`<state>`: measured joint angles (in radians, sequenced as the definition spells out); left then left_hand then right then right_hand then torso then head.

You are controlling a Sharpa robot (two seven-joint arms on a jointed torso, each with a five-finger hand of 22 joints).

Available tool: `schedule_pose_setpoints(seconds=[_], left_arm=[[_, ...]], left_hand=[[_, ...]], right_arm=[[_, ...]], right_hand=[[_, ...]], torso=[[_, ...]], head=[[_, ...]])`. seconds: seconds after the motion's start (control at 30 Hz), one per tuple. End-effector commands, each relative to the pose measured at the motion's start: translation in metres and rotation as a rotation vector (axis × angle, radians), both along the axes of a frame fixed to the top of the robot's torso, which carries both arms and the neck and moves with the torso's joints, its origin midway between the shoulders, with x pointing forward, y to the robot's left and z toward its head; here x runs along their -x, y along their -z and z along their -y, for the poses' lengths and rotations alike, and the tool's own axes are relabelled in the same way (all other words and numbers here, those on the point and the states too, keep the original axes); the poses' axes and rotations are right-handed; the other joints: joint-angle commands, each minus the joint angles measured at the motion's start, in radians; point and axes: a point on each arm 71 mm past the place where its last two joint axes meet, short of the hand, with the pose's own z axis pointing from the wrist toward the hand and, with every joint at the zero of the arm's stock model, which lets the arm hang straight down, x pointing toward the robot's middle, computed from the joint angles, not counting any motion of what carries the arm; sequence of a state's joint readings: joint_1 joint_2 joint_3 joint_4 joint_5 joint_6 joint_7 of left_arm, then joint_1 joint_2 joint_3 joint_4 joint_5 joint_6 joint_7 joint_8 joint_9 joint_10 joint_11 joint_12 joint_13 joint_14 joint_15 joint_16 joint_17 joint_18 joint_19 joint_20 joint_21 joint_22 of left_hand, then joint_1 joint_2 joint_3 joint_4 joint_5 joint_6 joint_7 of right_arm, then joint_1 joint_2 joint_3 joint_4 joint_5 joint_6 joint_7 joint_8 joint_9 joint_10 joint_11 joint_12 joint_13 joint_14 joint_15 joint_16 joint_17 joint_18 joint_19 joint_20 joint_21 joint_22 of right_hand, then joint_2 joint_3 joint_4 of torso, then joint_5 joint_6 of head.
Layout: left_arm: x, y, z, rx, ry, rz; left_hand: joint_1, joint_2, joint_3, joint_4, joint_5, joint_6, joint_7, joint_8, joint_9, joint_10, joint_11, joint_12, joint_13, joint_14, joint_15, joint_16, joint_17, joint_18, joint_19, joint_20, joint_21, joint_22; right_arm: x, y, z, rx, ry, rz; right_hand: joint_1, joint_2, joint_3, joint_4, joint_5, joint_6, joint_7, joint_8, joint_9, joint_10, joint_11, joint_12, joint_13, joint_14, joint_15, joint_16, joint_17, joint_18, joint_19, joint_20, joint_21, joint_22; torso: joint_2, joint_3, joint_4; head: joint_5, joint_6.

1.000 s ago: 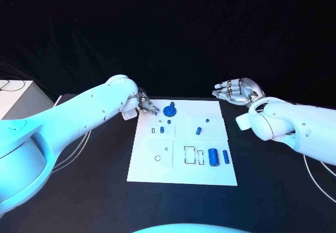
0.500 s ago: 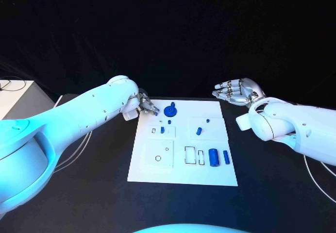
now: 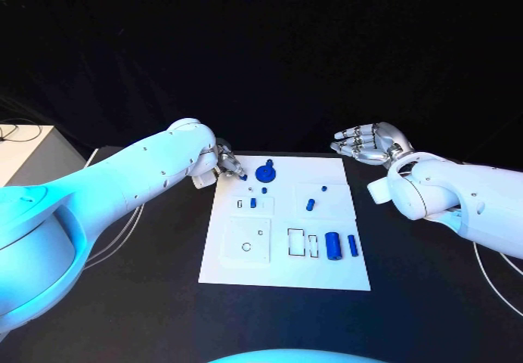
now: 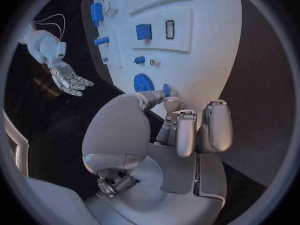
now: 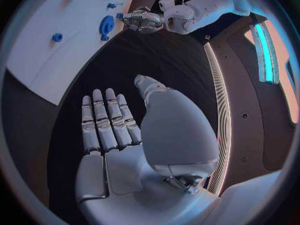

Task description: Assemble the parts on the task board

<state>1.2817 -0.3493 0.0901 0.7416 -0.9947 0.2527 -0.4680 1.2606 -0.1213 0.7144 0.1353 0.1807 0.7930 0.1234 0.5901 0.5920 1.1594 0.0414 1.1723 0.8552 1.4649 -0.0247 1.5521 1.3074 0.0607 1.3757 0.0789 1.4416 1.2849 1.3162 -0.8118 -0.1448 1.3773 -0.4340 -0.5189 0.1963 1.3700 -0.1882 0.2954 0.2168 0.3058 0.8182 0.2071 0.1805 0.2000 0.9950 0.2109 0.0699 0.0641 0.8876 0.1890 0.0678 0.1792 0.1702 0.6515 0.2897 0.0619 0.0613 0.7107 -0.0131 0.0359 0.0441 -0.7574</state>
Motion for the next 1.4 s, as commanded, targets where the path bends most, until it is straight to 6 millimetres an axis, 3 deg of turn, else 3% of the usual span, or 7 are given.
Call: schedule_pose_setpoints(seconds=[0.03, 0.37, 0.53, 0.63, 0.77, 1.03, 1.4], left_arm=[[0.001, 0.001, 0.003, 0.02, 0.018, -0.011], [0.001, 0.0, 0.002, 0.036, 0.012, -0.002], [0.003, -0.001, 0.0, 0.062, -0.001, -0.001], [0.005, -0.003, -0.003, 0.077, -0.008, 0.002], [0.009, -0.006, -0.007, 0.091, -0.006, 0.008], [0.023, -0.015, -0.011, 0.101, 0.009, 0.037], [0.044, -0.02, -0.011, 0.058, 0.025, 0.135]], left_hand=[[-0.011, 0.006, 0.084, -0.069, 0.01, 0.0, 0.001, 0.024, 0.037, -0.004, 0.003, -0.005, -0.002, 0.093, 0.008, 0.004, 0.234, 0.005, 0.0, 0.007, 0.004, 0.002], [-0.038, 0.003, 0.15, -0.114, 0.024, 0.012, 0.001, 0.034, 0.047, 0.005, 0.002, 0.002, 0.004, 0.095, 0.007, 0.007, 0.239, 0.003, 0.004, 0.007, 0.009, 0.011], [-0.074, -0.012, 0.19, -0.146, 0.095, 0.034, -0.007, 0.044, 0.054, 0.026, -0.005, 0.014, 0.017, 0.1, 0.001, 0.012, 0.25, 0.0, 0.014, 0.003, 0.018, 0.027], [-0.108, -0.025, 0.205, -0.166, 0.172, 0.054, -0.015, 0.052, 0.06, 0.045, -0.013, 0.022, 0.031, 0.104, -0.007, 0.016, 0.259, -0.002, 0.023, -0.002, 0.025, 0.04], [-0.157, -0.038, 0.225, -0.197, 0.311, 0.082, -0.03, 0.063, 0.069, 0.066, -0.027, 0.027, 0.04, 0.106, -0.02, 0.019, 0.263, -0.007, 0.039, -0.013, 0.038, 0.062], [-0.202, -0.036, 0.241, -0.232, 0.36, 0.107, -0.043, 0.068, 0.075, 0.103, -0.04, 0.047, 0.071, 0.106, -0.033, 0.019, 0.263, -0.008, 0.045, -0.024, 0.043, 0.069], [-0.229, -0.035, 0.259, -0.256, 0.379, 0.125, -0.051, 0.071, 0.078, 0.127, -0.048, 0.062, 0.095, 0.106, -0.04, 0.019, 0.263, -0.01, 0.051, -0.032, 0.047, 0.078]], right_arm=[[0.0, 0.0, -0.002, -0.001, -0.02, 0.0], [0.0, 0.0, -0.002, -0.001, -0.02, -0.001], [0.0, 0.0, -0.001, 0.0, -0.018, -0.002], [0.0, 0.0, 0.0, 0.0, -0.016, -0.002], [0.0, 0.0, 0.003, 0.002, -0.011, -0.003], [-0.001, 0.0, 0.007, 0.005, 0.0, -0.003], [-0.001, 0.001, 0.012, 0.008, 0.011, -0.002]], right_hand=[[-0.004, 0.009, -0.007, 0.001, 0.004, 0.008, 0.057, -0.006, -0.001, 0.004, 0.001, -0.004, 0.0, -0.006, 0.004, -0.003, -0.001, -0.008, -0.009, 0.001, -0.005, -0.001], [-0.004, 0.011, -0.007, 0.002, 0.005, 0.009, 0.057, -0.006, -0.001, 0.005, 0.001, -0.003, 0.0, -0.006, 0.004, -0.003, -0.002, -0.008, -0.011, 0.001, -0.005, -0.002], [-0.004, 0.011, -0.007, 0.002, 0.005, 0.009, 0.057, -0.006, -0.001, 0.005, 0.001, -0.003, 0.0, -0.006, 0.004, -0.003, -0.002, -0.008, -0.011, 0.001, -0.005, -0.002], [-0.004, 0.011, -0.007, 0.002, 0.005, 0.009, 0.057, -0.006, -0.001, 0.005, 0.001, -0.003, 0.0, -0.006, 0.004, -0.003, -0.002, -0.008, -0.011, 0.001, -0.005, -0.002], [-0.004, 0.011, -0.007, 0.002, 0.005, 0.009, 0.057, -0.006, -0.001, 0.005, 0.001, -0.003, 0.0, -0.006, 0.004, -0.003, -0.002, -0.008, -0.011, 0.001, -0.005, -0.002], [-0.005, 0.011, -0.007, 0.002, 0.006, 0.01, 0.057, -0.006, -0.001, 0.006, 0.001, -0.003, 0.0, -0.007, 0.005, -0.003, -0.004, -0.008, -0.011, 0.001, -0.005, -0.002], [-0.005, 0.011, -0.007, 0.002, 0.006, 0.011, 0.057, -0.006, -0.001, 0.007, 0.001, -0.003, 0.0, -0.007, 0.005, -0.003, -0.004, -0.008, -0.012, 0.001, -0.004, -0.002]], torso=[[0.0, -0.0001, 0.0005], [0.0, 0.0003, 0.0001], [-0.001, 0.0, 0.0005], [-0.003, 0.0004, 0.0021], [-0.005, 0.0, 0.0058], [-0.014, -0.0008, 0.0158], [-0.021, -0.0002, 0.0231]], head=[[0.0, 0.0], [0.002, 0.0], [0.002, 0.0], [0.003, 0.0], [0.002, 0.0], [0.001, -0.005], [0.002, -0.012]])
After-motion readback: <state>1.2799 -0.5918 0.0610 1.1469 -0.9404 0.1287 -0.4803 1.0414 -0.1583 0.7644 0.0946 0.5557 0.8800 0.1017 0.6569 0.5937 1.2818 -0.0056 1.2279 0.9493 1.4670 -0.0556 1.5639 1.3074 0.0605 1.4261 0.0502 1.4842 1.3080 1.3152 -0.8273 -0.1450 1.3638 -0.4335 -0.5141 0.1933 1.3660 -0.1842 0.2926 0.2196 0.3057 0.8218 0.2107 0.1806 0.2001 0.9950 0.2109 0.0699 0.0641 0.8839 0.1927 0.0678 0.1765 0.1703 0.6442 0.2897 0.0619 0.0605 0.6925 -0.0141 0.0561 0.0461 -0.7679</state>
